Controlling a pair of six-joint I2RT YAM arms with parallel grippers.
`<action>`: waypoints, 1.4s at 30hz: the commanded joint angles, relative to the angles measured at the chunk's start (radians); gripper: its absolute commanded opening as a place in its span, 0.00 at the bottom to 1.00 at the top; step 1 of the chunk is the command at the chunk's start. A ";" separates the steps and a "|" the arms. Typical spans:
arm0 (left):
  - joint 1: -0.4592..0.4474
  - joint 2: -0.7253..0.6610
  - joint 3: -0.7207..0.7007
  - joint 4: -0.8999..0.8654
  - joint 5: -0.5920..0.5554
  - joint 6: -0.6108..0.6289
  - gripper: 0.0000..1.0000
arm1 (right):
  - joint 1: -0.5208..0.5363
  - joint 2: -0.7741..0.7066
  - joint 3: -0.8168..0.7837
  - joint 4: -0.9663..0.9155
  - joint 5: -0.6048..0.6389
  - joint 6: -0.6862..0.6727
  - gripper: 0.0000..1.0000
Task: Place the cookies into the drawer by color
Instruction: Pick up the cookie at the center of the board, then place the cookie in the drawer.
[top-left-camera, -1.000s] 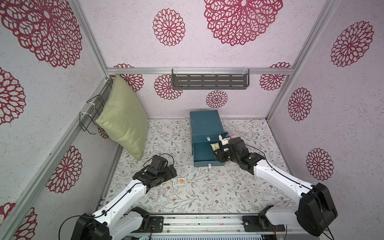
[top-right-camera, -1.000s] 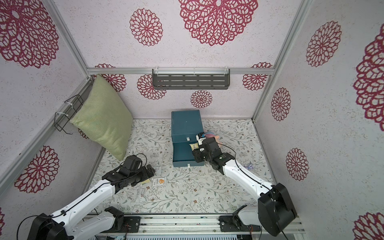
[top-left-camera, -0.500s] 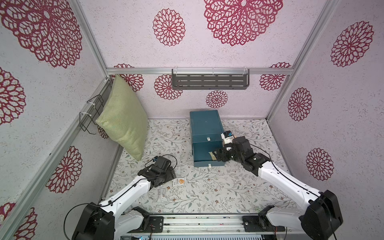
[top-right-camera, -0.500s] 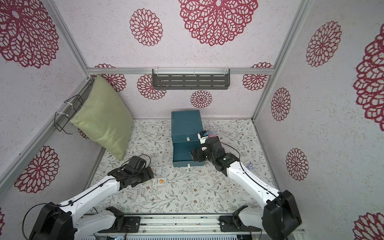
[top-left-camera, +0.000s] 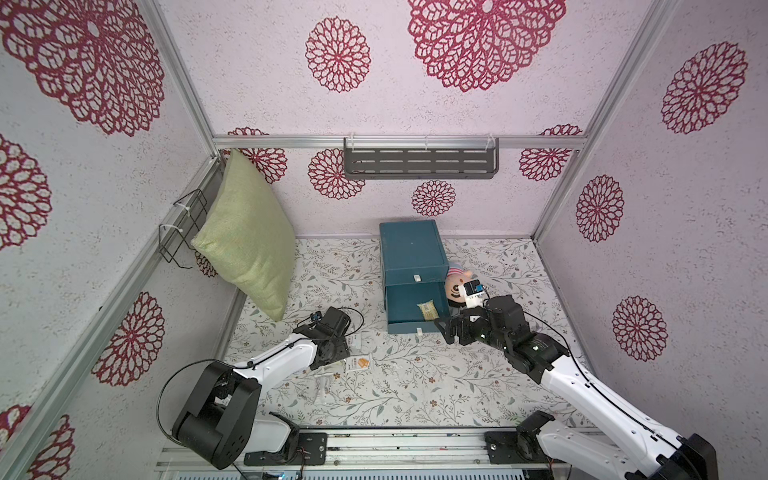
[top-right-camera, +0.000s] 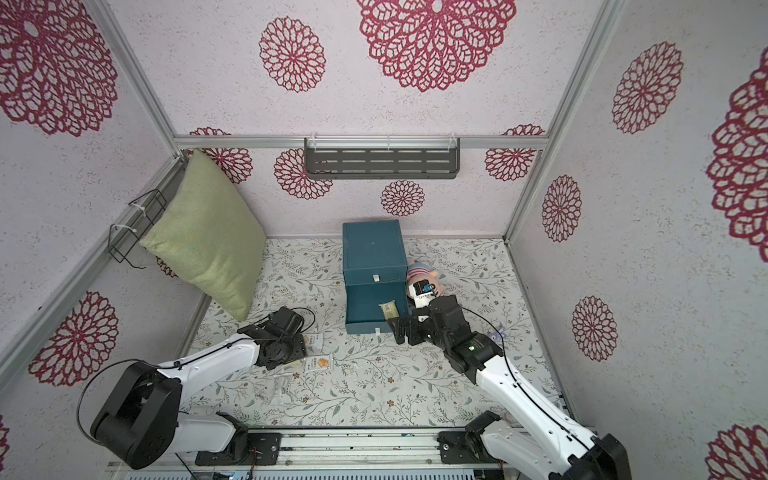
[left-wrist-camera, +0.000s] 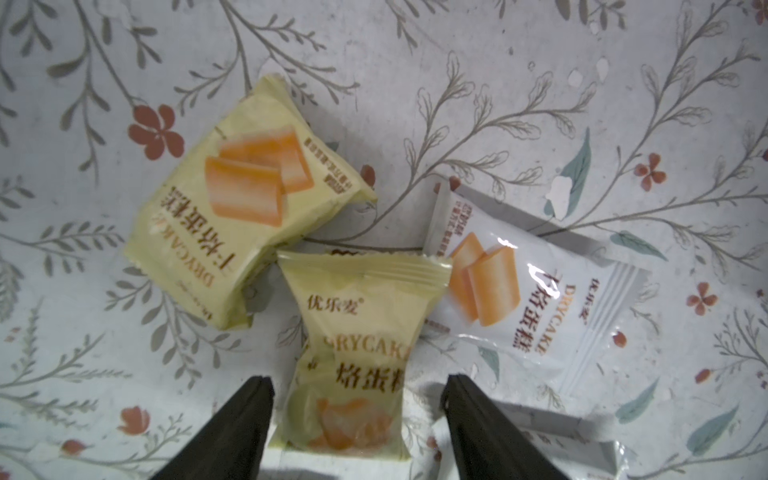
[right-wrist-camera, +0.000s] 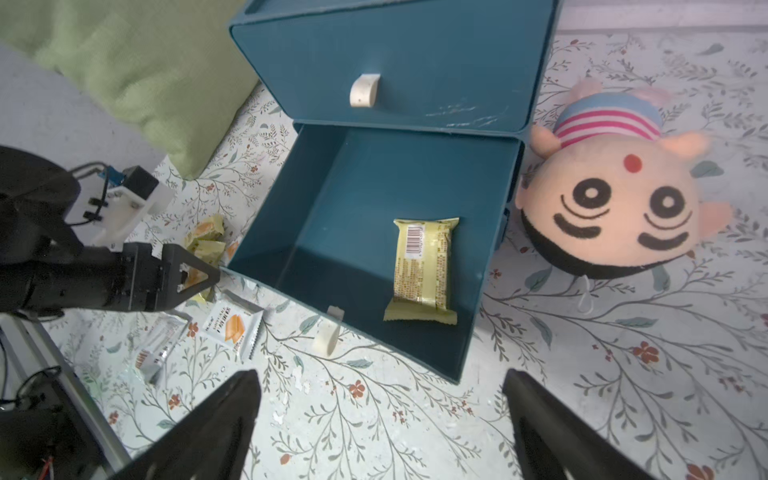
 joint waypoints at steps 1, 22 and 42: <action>0.003 0.030 0.016 0.037 -0.014 0.013 0.65 | -0.004 -0.047 -0.004 0.009 -0.039 0.017 0.99; -0.030 -0.112 0.096 -0.087 -0.013 0.017 0.32 | -0.004 -0.124 -0.075 0.020 -0.036 0.049 0.99; -0.247 0.041 0.579 -0.080 0.037 0.043 0.34 | -0.005 -0.242 -0.226 0.051 -0.013 0.140 0.99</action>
